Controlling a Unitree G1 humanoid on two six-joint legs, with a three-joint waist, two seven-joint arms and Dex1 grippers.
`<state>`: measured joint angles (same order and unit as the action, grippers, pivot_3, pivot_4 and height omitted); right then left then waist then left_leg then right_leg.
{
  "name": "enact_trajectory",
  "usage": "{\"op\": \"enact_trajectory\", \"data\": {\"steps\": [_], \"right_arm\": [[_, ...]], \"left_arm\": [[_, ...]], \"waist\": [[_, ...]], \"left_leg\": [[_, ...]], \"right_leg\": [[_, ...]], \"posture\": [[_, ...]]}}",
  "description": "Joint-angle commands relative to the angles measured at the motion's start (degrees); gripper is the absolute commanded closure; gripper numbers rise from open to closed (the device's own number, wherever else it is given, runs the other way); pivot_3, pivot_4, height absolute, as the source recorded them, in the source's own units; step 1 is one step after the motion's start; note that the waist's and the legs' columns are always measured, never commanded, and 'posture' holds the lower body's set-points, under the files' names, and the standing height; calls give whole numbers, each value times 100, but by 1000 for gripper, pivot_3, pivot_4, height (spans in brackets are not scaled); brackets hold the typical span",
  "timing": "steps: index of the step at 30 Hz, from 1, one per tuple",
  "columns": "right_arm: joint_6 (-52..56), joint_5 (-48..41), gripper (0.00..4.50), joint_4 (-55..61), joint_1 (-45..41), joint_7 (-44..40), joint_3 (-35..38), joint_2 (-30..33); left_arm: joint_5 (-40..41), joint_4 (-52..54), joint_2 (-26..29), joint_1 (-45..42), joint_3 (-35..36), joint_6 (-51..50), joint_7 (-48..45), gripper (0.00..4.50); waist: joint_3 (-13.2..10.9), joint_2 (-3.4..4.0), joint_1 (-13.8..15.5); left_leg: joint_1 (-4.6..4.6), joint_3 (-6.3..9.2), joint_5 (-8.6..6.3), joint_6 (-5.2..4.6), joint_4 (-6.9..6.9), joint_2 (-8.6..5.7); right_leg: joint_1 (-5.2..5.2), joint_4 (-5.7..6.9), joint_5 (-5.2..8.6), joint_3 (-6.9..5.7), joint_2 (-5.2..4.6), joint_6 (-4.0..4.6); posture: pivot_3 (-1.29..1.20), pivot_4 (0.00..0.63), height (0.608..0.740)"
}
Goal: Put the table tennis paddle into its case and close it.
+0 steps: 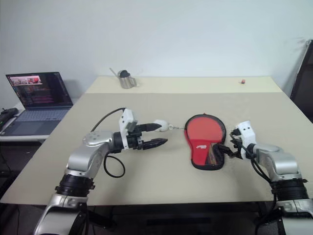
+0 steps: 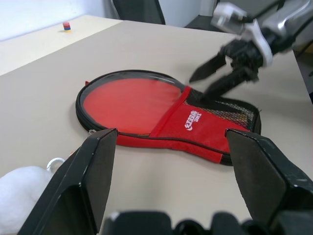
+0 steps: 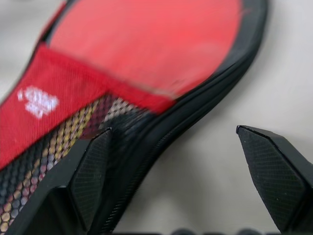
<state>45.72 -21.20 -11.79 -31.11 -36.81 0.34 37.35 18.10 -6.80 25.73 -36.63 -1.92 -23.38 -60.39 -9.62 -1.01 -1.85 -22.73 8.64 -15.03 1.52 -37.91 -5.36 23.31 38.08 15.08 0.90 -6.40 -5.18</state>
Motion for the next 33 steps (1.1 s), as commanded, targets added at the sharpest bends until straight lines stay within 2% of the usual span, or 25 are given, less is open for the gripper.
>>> {"op": "enact_trajectory", "data": {"steps": [1,12,15,20,27,33], "right_arm": [[-260,191,42,-218,-304,-112,-71,-111],[-421,565,42,-1125,-756,-270,-226,-551],[-410,675,686,-1303,-787,-218,-233,-578],[-237,577,2333,-1174,-719,-260,-125,-646],[180,343,4400,-688,-581,-201,27,-863],[630,111,4476,-55,-487,-125,81,-1224]], "left_arm": [[150,295,63,-19,98,-13,88,656],[86,272,85,-41,34,52,138,656],[70,265,103,-39,30,73,129,656],[54,271,218,60,46,97,80,656],[261,505,663,493,103,-68,-310,656],[526,942,1278,1091,128,-324,-798,656]], "waist": [[0,0,-5],[1,0,-68],[1,1,-84],[2,1,-87],[3,3,-93],[3,5,-150]], "left_leg": [[0,-1,0,0,0,0],[15,-7,0,0,0,8],[22,-7,0,0,1,9],[27,-4,-1,-2,0,11],[31,1,-1,-4,2,15],[31,-1,-1,-4,10,24]], "right_leg": [[0,0,0,1,0,0],[-4,0,-13,11,14,11],[-8,1,-20,12,24,20],[-12,1,-30,12,29,21],[-12,1,-39,15,32,21],[-6,-4,-39,21,35,22]], "posture": [[0,150,740],[0,150,740],[0,150,740],[0,150,740],[0,150,740],[0,150,740]]}}
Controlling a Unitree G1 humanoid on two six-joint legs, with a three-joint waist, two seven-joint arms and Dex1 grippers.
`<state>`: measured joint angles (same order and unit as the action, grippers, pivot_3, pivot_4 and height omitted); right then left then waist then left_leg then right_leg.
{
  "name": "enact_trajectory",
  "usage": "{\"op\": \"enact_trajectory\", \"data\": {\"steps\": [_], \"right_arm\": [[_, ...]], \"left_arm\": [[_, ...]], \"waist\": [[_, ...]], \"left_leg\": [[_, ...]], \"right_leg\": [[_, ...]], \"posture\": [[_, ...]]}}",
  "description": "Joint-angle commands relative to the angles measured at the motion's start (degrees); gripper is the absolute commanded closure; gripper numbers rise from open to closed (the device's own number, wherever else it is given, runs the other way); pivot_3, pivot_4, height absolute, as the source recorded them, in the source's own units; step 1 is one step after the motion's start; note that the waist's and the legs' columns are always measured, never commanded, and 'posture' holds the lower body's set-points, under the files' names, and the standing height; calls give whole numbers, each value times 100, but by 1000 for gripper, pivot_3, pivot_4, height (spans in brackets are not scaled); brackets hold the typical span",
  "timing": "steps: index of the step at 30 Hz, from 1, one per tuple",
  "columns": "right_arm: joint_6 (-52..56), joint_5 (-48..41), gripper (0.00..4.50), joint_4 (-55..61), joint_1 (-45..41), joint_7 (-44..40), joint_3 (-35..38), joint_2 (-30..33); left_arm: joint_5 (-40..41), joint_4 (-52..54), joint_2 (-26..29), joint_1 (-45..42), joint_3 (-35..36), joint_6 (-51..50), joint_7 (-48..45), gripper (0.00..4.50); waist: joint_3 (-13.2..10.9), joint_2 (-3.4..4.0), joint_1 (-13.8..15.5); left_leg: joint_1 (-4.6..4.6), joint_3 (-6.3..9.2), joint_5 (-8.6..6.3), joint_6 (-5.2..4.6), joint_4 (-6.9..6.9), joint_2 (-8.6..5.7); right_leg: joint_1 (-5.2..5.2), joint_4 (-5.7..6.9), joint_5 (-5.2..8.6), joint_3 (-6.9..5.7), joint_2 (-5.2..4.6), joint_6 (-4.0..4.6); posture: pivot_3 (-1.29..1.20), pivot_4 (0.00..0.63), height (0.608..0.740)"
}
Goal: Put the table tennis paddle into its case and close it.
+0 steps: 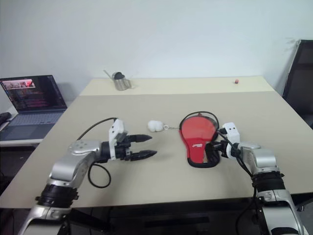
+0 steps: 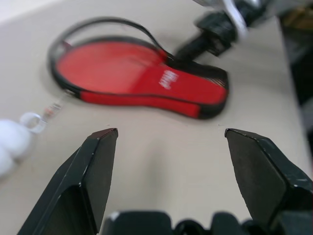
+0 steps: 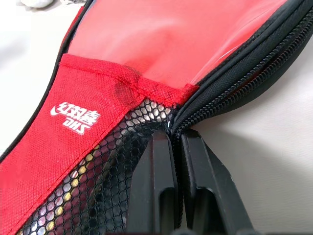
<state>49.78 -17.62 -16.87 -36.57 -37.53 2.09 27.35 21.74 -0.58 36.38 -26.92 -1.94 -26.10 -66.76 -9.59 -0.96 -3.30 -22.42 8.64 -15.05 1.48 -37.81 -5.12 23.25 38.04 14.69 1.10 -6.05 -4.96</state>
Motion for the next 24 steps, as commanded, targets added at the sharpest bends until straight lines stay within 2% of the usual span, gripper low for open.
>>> {"op": "enact_trajectory", "data": {"steps": [1,13,24], "right_arm": [[293,-270,4476,558,73,-33,-105,-293],[1089,-562,4476,1782,353,219,-191,-763],[2663,-997,4476,3597,1302,1170,414,-1001]], "left_arm": [[191,372,283,189,140,-82,-185,656],[491,1086,728,901,120,-262,-362,656],[601,1347,837,1171,107,-325,-352,656]], "waist": [[-1,1,-12],[-4,6,13],[-5,8,72]], "left_leg": [[0,-1,0,0,1,5],[-3,-11,-2,0,4,30],[-5,-15,-3,1,11,42]], "right_leg": [[1,-1,0,2,1,0],[4,-5,-2,2,19,5],[6,-11,-3,0,26,10]], "posture": [[0,150,740],[0,150,740],[0,150,740]]}}
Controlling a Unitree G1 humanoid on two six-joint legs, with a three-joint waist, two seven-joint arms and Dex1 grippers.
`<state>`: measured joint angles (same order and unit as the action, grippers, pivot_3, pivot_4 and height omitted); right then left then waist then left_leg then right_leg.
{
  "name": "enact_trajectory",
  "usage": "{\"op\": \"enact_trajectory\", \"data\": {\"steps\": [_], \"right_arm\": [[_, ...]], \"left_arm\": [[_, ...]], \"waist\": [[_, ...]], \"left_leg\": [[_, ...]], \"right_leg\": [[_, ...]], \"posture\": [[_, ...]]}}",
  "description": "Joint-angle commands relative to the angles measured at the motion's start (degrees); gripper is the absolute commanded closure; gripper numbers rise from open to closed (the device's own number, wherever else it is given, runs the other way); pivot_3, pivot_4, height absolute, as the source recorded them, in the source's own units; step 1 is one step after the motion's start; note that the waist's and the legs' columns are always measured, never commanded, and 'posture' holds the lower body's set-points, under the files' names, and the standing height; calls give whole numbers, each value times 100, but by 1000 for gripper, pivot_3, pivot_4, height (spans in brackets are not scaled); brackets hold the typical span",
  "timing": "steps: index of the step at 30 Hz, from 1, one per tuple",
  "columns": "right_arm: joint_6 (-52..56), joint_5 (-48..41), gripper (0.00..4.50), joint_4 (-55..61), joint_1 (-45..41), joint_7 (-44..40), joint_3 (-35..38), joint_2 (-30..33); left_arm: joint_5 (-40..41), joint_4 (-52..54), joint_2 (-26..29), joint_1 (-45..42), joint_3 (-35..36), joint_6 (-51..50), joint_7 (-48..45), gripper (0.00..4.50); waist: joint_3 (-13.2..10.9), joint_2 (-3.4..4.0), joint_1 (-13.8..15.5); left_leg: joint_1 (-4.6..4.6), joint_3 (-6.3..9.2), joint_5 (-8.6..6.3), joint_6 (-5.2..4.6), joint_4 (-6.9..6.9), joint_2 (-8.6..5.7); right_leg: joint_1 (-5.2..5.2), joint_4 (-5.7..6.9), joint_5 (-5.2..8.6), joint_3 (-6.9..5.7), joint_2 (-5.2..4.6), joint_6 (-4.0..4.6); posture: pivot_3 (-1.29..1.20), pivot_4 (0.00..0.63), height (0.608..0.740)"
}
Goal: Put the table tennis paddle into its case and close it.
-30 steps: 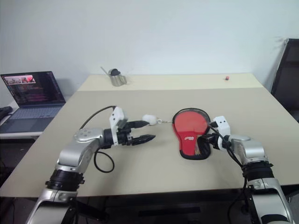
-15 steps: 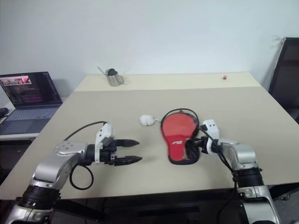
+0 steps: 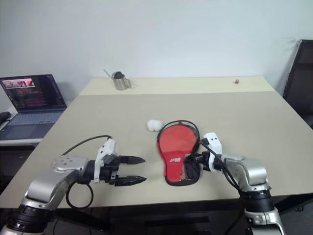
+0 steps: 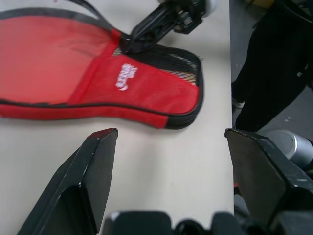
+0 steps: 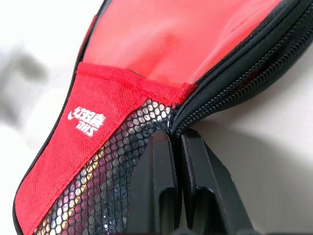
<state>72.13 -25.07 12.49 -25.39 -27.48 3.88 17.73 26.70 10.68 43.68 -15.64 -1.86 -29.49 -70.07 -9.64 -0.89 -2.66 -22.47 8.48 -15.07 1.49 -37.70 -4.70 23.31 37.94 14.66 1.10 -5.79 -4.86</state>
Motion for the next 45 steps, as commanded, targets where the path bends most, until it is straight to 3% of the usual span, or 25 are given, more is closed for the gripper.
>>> {"op": "enact_trajectory", "data": {"steps": [1,11,27,30,41,45], "right_arm": [[570,-301,4476,829,272,230,288,-59],[1380,-526,4476,1620,674,694,649,-543],[1438,-557,4476,1823,1069,851,793,-439],[1454,-580,3774,1963,1122,876,799,-340],[1641,-860,59,2329,1180,709,896,-24],[1648,-1092,8,2385,1136,391,1069,438]], "left_arm": [[108,228,114,58,94,15,-33,656],[33,46,69,-34,-36,117,-164,656],[-10,8,58,132,19,295,-90,656],[-6,-3,43,156,11,328,-62,656],[-20,-77,-24,142,-48,432,-29,656],[-26,-95,-27,165,-58,470,-32,656]], "waist": [[0,0,29],[-1,1,76],[0,1,87],[0,1,100],[0,1,98],[0,0,105]], "left_leg": [[0,-1,0,0,0,0],[2,-5,0,0,2,14],[3,-4,-1,1,13,23],[3,-3,-1,1,21,23],[36,-15,1,2,68,28],[36,-17,1,2,67,27]], "right_leg": [[0,0,0,1,0,0],[-2,-1,-2,-4,14,6],[-4,-13,-3,-7,23,11],[-4,-20,-3,-8,23,11],[-11,-25,1,-2,23,20],[-14,-30,1,-2,21,19]], "posture": [[0,150,740],[0,150,740],[0,150,740],[0,150,740],[0,150,740],[0,150,740]]}}
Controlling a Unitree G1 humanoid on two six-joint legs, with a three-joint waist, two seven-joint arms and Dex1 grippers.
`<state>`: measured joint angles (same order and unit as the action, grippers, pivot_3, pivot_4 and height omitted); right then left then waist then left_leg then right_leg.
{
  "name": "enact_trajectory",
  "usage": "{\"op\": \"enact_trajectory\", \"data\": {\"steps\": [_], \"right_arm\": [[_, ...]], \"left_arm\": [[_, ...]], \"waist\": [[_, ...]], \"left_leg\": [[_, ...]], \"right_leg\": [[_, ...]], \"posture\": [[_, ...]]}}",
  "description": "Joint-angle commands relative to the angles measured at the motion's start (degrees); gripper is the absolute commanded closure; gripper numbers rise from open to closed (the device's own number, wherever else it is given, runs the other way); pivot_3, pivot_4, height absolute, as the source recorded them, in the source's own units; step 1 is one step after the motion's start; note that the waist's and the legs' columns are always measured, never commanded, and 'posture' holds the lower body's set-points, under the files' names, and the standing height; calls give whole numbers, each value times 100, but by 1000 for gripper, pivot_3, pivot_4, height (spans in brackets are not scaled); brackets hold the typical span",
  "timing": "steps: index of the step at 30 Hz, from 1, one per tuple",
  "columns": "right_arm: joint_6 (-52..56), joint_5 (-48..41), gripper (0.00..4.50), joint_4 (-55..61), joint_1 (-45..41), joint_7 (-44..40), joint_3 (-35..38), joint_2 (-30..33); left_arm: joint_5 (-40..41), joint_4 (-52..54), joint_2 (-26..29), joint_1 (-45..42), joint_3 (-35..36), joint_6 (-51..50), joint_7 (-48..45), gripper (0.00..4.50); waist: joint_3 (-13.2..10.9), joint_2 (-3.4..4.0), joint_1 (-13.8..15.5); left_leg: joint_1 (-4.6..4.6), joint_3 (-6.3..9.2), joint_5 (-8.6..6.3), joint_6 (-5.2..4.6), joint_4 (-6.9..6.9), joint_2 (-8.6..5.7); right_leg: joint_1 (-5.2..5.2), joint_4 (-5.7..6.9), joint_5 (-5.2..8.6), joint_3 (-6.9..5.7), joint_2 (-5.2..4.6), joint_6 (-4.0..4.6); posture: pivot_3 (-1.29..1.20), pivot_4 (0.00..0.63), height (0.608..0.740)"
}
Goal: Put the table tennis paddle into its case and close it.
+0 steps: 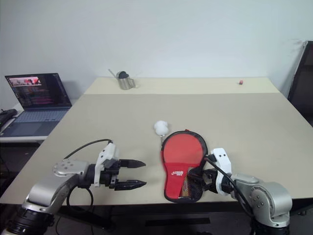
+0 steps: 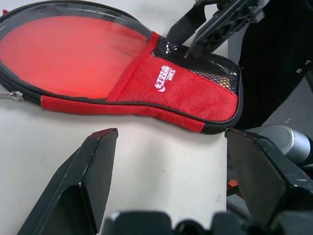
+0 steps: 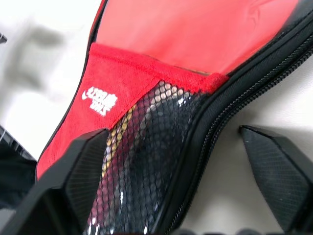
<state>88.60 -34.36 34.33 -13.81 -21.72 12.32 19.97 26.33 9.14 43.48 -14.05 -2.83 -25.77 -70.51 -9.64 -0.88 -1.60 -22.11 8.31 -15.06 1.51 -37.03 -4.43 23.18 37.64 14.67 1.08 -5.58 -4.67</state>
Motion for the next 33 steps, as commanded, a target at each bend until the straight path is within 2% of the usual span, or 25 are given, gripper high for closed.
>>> {"op": "enact_trajectory", "data": {"steps": [1,6,10,17,22,23,27,33], "right_arm": [[-110,-211,8,200,-50,-281,189,369],[-853,-330,8,126,-300,-688,59,779],[-1664,-261,8,-26,-687,-846,-312,731],[-2998,421,8,-1092,-1034,-655,-1385,157],[-3513,795,8,-1585,-983,-562,-1771,-52],[-3570,837,8,-1628,-971,-554,-1815,-75],[-3714,974,0,-1817,-1003,-491,-1932,-188],[-3758,1071,0,-1894,-1088,-422,-1992,-348]], "left_arm": [[10,60,-8,13,37,101,15,656],[-5,31,-86,0,87,125,158,656],[-66,-243,-484,-320,308,116,872,656],[-413,-778,-955,-974,505,175,1985,656],[-533,-1256,-1172,-1523,620,76,2613,656],[-598,-1413,-1216,-1651,607,132,2694,656],[-884,-2207,-1450,-2273,472,300,2951,71],[-1454,-4174,-1919,-3560,238,875,3099,71]], "waist": [[0,0,-4],[0,0,-34],[0,-1,-17],[-1,-5,-15],[-1,-5,-11],[-1,-5,-12],[-1,-5,-10],[-2,-7,-10]], "left_leg": [[0,-1,0,0,1,1],[5,-10,0,-1,9,10],[7,-14,0,0,6,10],[9,-9,1,2,6,7],[5,-7,2,6,6,6],[5,-7,3,6,6,6],[6,-6,4,9,6,5],[3,-2,9,17,4,-2]], "right_leg": [[0,-1,0,0,1,0],[4,2,4,3,6,7],[1,2,4,3,6,7],[1,4,3,3,6,8],[6,0,3,4,6,8],[7,0,3,4,6,8],[6,2,3,3,7,8],[6,4,3,-5,8,8]], "posture": [[0,150,740],[0,150,740],[0,150,740],[0,150,740],[0,150,740],[0,150,740],[0,150,740],[0,150,740]]}}
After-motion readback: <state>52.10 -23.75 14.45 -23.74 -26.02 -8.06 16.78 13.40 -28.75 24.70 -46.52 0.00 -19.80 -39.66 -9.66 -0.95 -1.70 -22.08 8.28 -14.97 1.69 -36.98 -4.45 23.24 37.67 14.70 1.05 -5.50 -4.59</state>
